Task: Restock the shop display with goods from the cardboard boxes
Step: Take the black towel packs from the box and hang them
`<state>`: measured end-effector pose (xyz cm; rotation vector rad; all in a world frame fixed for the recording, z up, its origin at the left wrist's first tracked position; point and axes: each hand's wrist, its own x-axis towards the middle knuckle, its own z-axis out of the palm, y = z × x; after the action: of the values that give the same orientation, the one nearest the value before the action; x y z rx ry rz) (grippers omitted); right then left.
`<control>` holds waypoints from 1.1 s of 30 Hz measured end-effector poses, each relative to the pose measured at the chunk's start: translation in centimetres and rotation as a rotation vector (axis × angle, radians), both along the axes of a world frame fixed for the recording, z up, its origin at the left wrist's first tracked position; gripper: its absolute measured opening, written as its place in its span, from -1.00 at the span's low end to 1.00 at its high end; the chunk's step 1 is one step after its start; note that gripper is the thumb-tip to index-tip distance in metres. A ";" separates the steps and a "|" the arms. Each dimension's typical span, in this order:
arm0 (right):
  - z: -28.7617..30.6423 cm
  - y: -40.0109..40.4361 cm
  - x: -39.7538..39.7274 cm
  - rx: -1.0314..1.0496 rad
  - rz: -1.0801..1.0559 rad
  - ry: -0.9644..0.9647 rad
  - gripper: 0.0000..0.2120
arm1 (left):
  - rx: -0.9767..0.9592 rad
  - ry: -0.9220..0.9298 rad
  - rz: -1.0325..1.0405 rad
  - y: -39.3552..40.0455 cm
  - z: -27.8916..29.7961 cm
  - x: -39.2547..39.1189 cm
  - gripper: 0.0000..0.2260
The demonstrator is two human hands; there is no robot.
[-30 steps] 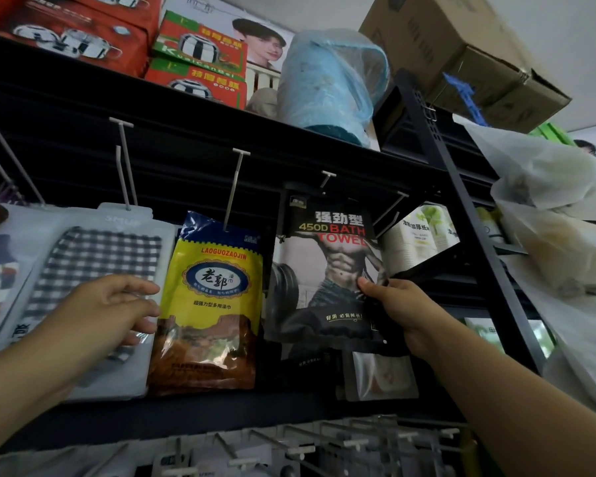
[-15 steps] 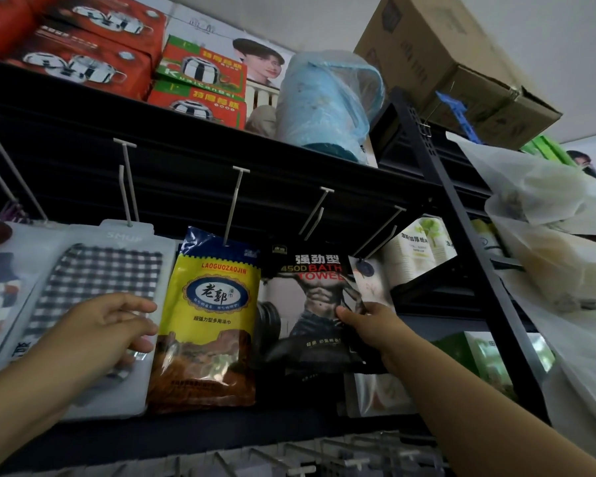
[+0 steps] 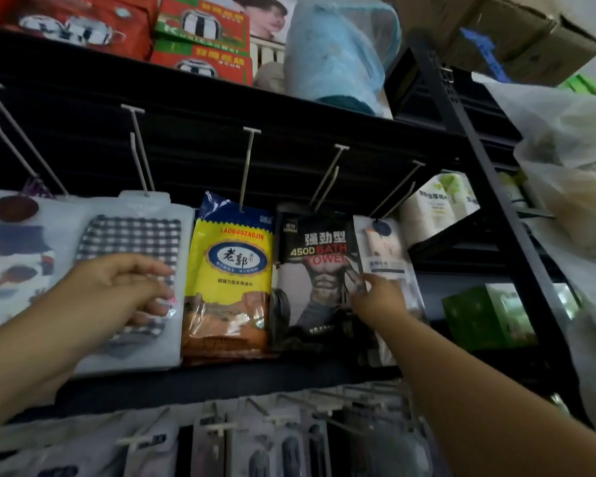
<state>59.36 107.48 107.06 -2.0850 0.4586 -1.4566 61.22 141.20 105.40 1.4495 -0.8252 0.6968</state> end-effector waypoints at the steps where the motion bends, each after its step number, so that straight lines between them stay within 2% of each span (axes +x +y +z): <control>1: -0.3 0.3 -1.2 -0.020 0.025 -0.073 -0.55 | -0.001 -0.003 -0.024 -0.3 -0.3 -0.5 -0.85; 6: -3.1 3.8 -9.6 -0.071 0.259 -0.253 -0.69 | 0.014 -0.058 -0.156 -2.8 -2.2 -3.6 -0.87; 14: -15.2 6.1 -19.9 0.006 0.322 -0.211 -0.82 | -0.005 -0.016 -0.478 -6.9 -11.0 -8.9 -0.81; 18: -23.9 5.9 -24.4 0.098 0.260 -0.156 -0.78 | 0.087 0.112 -0.618 -9.6 -19.1 -11.5 -0.80; 22: -33.6 5.1 -29.0 0.240 0.117 -0.017 -0.78 | 0.255 0.291 -0.695 -13.3 -28.9 -14.6 -0.80; 27: -45.8 5.3 -35.3 0.490 -0.071 0.108 -0.75 | 0.470 0.551 -0.800 -16.4 -41.5 -18.8 -0.83; 33: -60.7 7.3 -42.0 0.852 -0.295 0.260 -0.78 | 0.820 0.822 -0.813 -16.8 -55.5 -22.4 -0.83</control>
<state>17.40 114.82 46.34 -1.5284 1.2758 -0.8723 38.79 124.36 49.91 1.6871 -0.9468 -0.9116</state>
